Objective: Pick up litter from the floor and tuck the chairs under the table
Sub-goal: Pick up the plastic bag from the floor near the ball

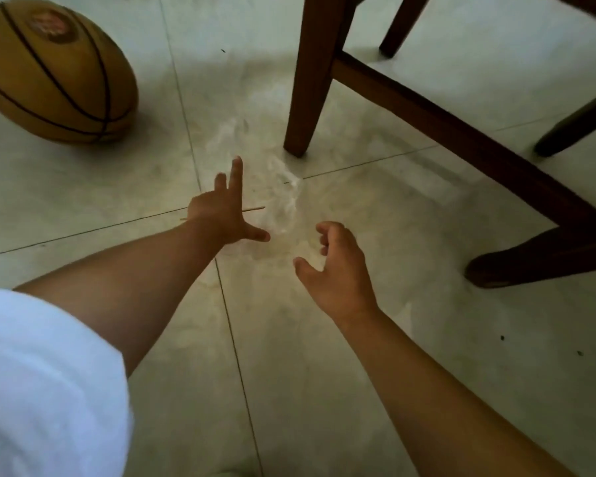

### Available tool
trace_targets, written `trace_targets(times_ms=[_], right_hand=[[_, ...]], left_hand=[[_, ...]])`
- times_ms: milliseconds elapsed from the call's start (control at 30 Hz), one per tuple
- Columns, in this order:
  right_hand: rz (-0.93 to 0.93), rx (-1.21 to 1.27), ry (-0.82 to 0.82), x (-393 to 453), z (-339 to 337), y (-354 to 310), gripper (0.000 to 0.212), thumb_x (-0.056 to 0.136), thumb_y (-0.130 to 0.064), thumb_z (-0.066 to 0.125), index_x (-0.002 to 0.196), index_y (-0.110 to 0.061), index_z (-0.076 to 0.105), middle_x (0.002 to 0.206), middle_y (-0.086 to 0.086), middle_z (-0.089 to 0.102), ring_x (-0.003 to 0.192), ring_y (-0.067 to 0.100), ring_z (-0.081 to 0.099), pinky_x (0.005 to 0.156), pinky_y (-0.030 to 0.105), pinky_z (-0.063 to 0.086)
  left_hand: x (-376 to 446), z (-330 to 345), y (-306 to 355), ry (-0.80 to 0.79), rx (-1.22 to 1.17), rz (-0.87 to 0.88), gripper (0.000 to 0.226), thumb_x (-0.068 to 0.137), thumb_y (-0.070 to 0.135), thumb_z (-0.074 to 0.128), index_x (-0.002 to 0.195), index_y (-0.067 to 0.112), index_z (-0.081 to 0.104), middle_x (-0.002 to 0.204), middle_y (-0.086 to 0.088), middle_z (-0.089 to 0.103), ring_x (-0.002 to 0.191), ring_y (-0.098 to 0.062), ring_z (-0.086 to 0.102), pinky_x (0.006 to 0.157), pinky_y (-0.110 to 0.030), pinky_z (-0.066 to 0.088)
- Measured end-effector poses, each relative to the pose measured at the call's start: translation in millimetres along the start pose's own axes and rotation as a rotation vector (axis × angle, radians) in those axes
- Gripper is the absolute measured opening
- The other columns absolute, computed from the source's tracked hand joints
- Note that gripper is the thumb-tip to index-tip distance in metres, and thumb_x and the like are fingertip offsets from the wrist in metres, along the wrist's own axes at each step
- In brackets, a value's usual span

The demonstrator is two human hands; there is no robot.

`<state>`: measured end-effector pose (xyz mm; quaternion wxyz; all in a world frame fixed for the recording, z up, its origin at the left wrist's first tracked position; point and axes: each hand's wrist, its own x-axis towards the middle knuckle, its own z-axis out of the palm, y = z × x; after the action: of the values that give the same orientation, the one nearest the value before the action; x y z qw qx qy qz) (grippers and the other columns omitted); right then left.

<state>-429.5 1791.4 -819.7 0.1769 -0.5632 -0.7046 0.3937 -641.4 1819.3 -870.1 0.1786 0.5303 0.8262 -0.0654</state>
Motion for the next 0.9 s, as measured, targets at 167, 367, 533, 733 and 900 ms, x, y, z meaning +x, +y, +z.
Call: trace_targets(times_ms=[167, 367, 533, 733, 900], right_hand=[[0.046, -0.026, 0.017, -5, -1, 12, 0.057, 0.080, -0.025, 0.068, 0.129, -0.018, 0.040, 0.129, 0.001, 0.047, 0.116, 0.015, 0.048, 0.092, 0.022, 0.040], [0.061, -0.028, -0.010, -16, -16, 19, 0.058, 0.080, -0.024, 0.068, 0.130, -0.019, 0.039, 0.130, 0.000, 0.046, 0.117, 0.014, 0.047, 0.094, 0.023, 0.041], [0.078, -0.052, -0.087, -55, -64, 2, 0.057, 0.080, -0.022, 0.068, 0.129, -0.018, 0.041, 0.129, 0.002, 0.046, 0.117, 0.016, 0.047, 0.098, 0.031, 0.044], [0.135, -0.064, -0.159, -137, -164, -52, 0.050, 0.081, -0.024, 0.065, 0.126, -0.021, 0.044, 0.126, -0.002, 0.046, 0.114, 0.012, 0.048, 0.093, 0.022, 0.041], [0.229, -0.107, -0.192, -213, -271, -111, 0.047, 0.083, -0.026, 0.062, 0.127, -0.022, 0.045, 0.125, -0.006, 0.047, 0.113, 0.009, 0.046, 0.091, 0.015, 0.036]], left_hand=[[3, 30, 8, -0.072, 0.053, -0.021, 0.084, 0.073, 0.047, 0.068, 0.138, 0.019, 0.025, 0.123, -0.012, 0.050, 0.101, -0.032, 0.057, 0.068, -0.036, 0.040], [-37, 25, 4, -0.057, -0.056, 0.023, 0.021, 0.084, 0.023, 0.054, 0.100, 0.011, 0.058, 0.100, -0.012, 0.058, 0.092, -0.033, 0.058, 0.071, -0.035, 0.043], [-114, -24, 3, -0.057, -0.144, 0.044, 0.011, 0.085, 0.022, 0.054, 0.082, 0.015, 0.046, 0.086, -0.008, 0.049, 0.085, -0.033, 0.056, 0.065, -0.031, 0.037], [-235, -124, 43, -0.131, -0.106, 0.055, 0.018, 0.081, 0.016, 0.052, 0.076, 0.018, 0.035, 0.082, -0.011, 0.061, 0.072, -0.032, 0.054, 0.054, -0.030, 0.030], [-323, -227, 95, -0.248, -0.100, 0.072, 0.021, 0.081, 0.021, 0.057, 0.078, 0.021, 0.037, 0.085, -0.008, 0.064, 0.080, -0.031, 0.061, 0.055, -0.029, 0.034]])
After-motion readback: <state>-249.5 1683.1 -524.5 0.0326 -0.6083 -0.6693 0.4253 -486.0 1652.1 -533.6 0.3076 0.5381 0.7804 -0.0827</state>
